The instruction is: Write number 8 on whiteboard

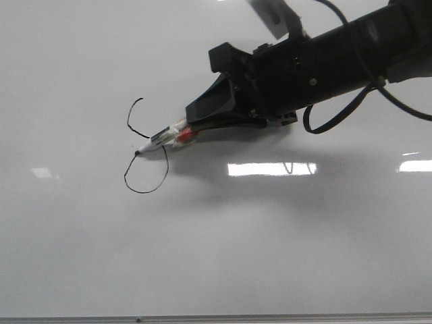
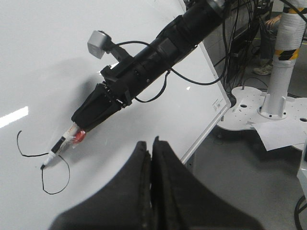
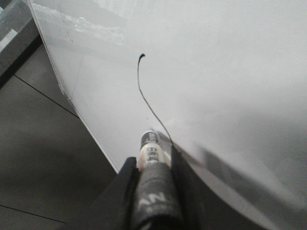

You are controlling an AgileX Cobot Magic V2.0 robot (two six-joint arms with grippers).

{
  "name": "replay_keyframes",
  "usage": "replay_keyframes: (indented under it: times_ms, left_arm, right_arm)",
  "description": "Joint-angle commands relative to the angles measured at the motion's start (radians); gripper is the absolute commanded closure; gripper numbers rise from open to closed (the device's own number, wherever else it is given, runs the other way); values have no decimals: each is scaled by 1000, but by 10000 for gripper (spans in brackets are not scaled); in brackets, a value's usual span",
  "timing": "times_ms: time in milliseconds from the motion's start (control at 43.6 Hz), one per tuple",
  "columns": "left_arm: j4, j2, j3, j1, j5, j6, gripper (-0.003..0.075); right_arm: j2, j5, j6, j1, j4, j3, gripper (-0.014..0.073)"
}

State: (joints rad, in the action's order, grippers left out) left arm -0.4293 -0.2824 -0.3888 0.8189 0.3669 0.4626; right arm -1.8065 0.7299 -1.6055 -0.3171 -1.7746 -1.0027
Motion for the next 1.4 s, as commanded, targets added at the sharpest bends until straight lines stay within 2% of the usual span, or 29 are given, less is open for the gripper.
replay_keyframes:
  times_ms: [0,252,574,643,780,849,964,1148,1262,1354,1377]
  left_arm:
    - [-22,-7,-29,0,-78,-10,741]
    - [-22,-7,-29,0,-78,-10,741]
    - [-22,-7,-29,0,-78,-10,741]
    - [-22,-7,-29,0,-78,-10,741]
    - [-22,-7,-29,0,-78,-10,741]
    - [-30,-7,-29,0,-78,-10,741]
    - [-31,-15,-36,0,-69,-10,741]
    - [-6,-114,-123,0,64,-10,733]
    - [26,-192,-189,0,163,6,624]
    - [37,-248,-229,0,216,22,451]
    - [37,-259,-234,0,222,22,430]
  right_arm:
    - [70,52,-14,48,-97,-28,661]
    - [101,71,-14,89,-95,-46,661]
    - [69,-58,-14,-37,-69,-146,661]
    - [78,-30,-14,-51,-69,-147,661]
    - [151,154,-14,-57,-54,-147,659]
    - [208,153,-14,-69,30,-147,652]
    - [293,132,-14,-100,299,-147,652]
    - [400,161,0,-194,638,-147,652]
    - [445,188,2,-262,700,-147,652]
    - [468,204,2,-314,703,-147,652]
    - [473,204,3,-324,703,-147,652]
